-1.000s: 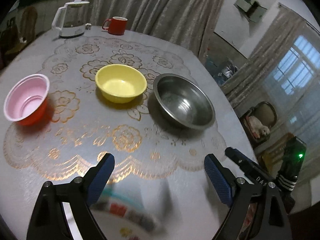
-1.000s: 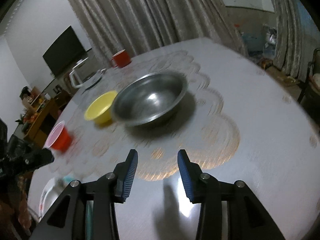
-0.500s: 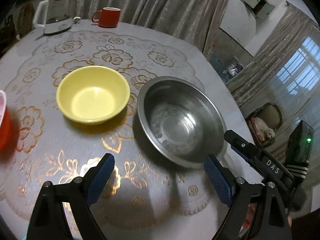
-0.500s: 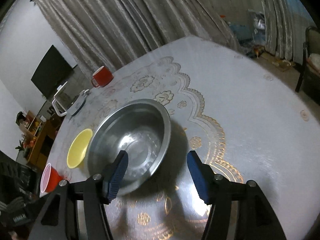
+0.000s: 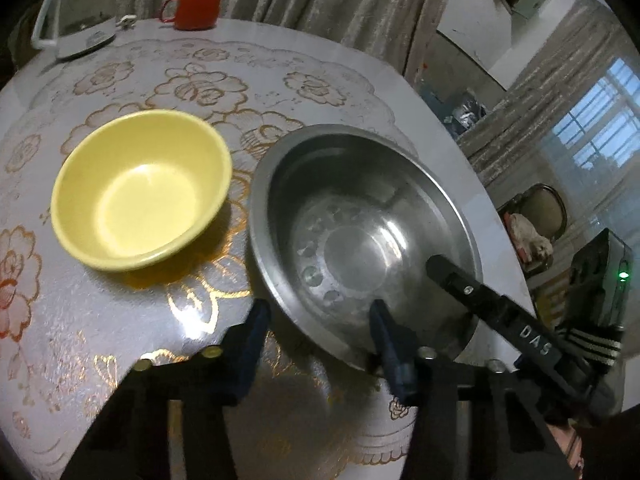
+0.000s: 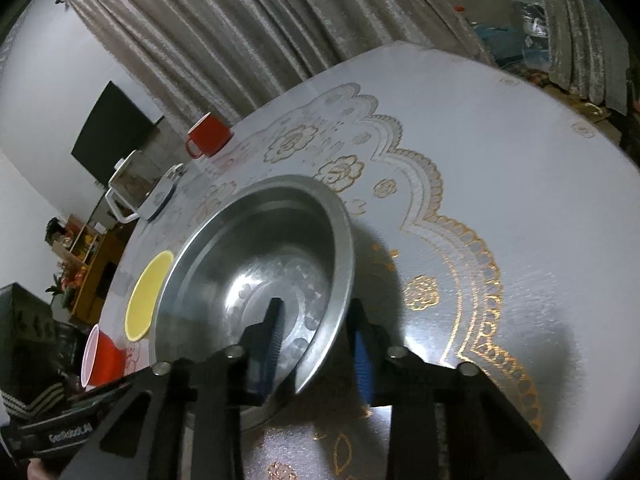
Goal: Organize plates and bowls
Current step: 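Move both grippers to the rim of the steel bowl, then close both grippers on the steel bowl rim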
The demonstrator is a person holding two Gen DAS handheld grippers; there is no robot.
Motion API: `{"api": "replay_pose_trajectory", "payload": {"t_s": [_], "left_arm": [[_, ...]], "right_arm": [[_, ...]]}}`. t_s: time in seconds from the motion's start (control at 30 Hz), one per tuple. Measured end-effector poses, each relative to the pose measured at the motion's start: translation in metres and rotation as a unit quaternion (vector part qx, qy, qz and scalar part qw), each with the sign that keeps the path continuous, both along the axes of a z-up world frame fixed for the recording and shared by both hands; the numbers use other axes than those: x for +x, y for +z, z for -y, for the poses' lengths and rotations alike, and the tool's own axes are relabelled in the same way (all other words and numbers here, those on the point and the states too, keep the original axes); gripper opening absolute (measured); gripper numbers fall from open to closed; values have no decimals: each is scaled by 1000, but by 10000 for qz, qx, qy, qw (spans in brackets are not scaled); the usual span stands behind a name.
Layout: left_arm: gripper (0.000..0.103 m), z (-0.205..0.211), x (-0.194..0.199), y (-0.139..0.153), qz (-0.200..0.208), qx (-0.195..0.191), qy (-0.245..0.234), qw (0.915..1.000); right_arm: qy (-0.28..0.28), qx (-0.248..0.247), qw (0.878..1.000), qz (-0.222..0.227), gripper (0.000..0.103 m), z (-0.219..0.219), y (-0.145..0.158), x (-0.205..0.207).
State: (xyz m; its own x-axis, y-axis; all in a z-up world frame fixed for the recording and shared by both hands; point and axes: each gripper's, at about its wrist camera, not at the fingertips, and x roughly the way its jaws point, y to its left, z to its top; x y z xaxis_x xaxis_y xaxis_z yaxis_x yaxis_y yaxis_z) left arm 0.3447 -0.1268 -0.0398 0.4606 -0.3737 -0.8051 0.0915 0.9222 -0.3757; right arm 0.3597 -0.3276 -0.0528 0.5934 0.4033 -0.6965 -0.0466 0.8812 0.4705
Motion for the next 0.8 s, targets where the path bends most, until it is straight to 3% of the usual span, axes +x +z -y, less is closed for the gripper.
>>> {"api": "replay_pose_trajectory", "payload": {"t_s": [0.1,0.37,0.6,0.8], "left_arm": [[34,7,-3,4,108,116,-166,9997],[34,8,-28,12,139,269,-253,9992],[35,8,-76,26,323,469,-292,9980],[35,7,-115,34,366,398,-355,9979]], "right_arm": [[82,37,9999,75,25,-1,-1,-2],[218,-116,9996,159,23,-2,4,-24],[311,-44,9994,172,23,-3,9,-67],[357,10,9991,241,23,-4,18,-104]]}}
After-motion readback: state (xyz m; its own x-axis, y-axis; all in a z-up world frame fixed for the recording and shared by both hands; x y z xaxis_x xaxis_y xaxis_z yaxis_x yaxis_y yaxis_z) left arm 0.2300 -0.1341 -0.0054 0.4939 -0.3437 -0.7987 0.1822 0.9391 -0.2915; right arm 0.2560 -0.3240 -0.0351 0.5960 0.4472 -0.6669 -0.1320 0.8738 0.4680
